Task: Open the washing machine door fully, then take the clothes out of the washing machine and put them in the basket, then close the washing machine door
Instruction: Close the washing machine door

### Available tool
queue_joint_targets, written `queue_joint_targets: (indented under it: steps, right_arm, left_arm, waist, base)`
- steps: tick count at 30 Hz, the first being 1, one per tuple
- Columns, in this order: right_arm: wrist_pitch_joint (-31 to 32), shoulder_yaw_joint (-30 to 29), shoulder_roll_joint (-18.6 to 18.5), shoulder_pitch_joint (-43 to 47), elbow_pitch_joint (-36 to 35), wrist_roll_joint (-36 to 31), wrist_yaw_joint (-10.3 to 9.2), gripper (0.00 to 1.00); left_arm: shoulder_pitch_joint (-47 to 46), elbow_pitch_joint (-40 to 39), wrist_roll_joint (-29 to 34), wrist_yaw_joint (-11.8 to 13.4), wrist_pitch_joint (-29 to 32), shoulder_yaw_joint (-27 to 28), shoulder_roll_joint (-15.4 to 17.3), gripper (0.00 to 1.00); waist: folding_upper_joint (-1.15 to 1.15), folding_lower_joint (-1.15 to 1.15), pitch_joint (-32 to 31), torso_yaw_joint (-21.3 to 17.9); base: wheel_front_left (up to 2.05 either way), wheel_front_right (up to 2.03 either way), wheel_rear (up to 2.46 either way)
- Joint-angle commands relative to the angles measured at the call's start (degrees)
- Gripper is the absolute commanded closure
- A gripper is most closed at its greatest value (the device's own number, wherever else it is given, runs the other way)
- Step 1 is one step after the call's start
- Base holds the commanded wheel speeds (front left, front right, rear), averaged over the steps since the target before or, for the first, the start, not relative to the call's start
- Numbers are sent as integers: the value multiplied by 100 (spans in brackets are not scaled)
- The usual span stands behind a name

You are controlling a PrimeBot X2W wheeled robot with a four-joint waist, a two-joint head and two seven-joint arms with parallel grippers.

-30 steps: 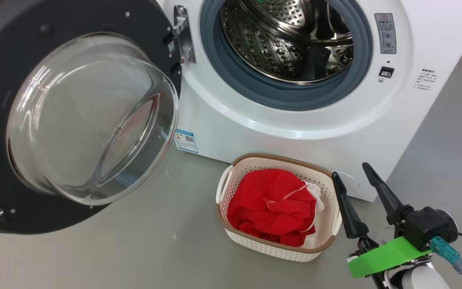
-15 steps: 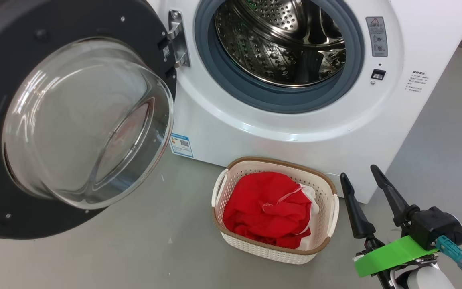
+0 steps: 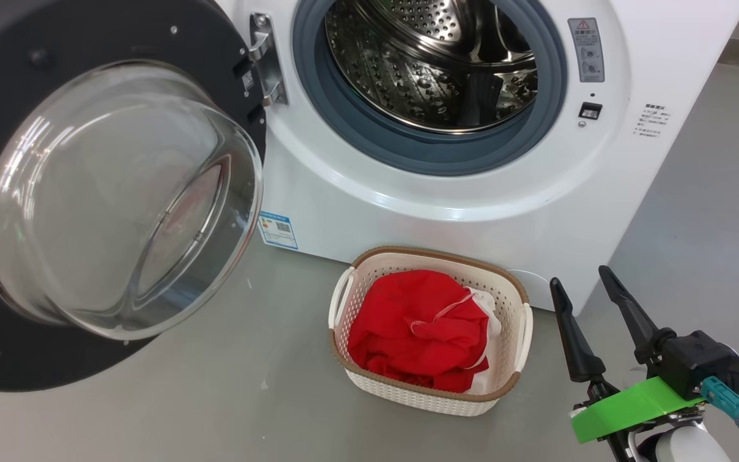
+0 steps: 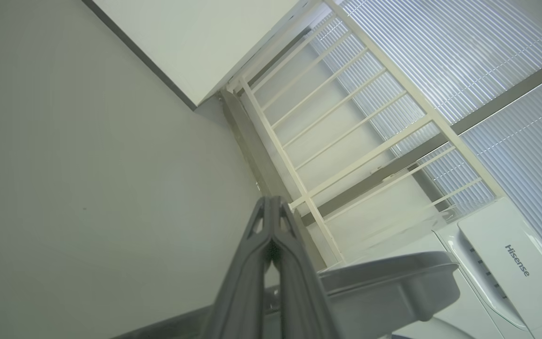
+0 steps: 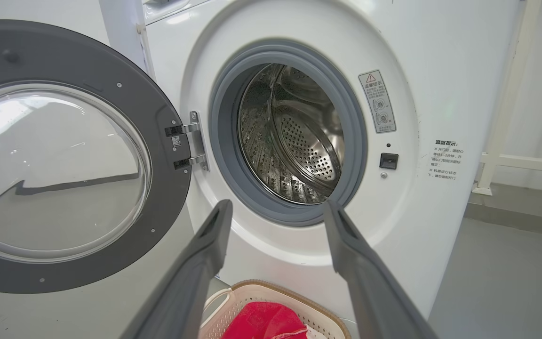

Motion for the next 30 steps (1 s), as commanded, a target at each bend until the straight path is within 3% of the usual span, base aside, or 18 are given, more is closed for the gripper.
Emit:
queue_joint_targets:
  steps: [1,17,30]
  right_arm:
    - [-37,138,-1,-81,-133,-49,28,0]
    - [-37,175,-1,-87,-140,-66,28,0]
    - [-37,138,-1,-89,-249,-57,28,0]
  left_arm:
    - [-225,76,-20,35,184,19,464,100]
    - [-239,974,-183,-372,940,-160,814,100]
    - [123,725,-568,-606,1578,-183,376,100]
  waist:
    - [0,0,12,-31]
    - [0,0,73,-297]
    - [0,0,151,-187]
  base:
    - [0,0,0]
    - [0,0,0]
    - [0,0,0]
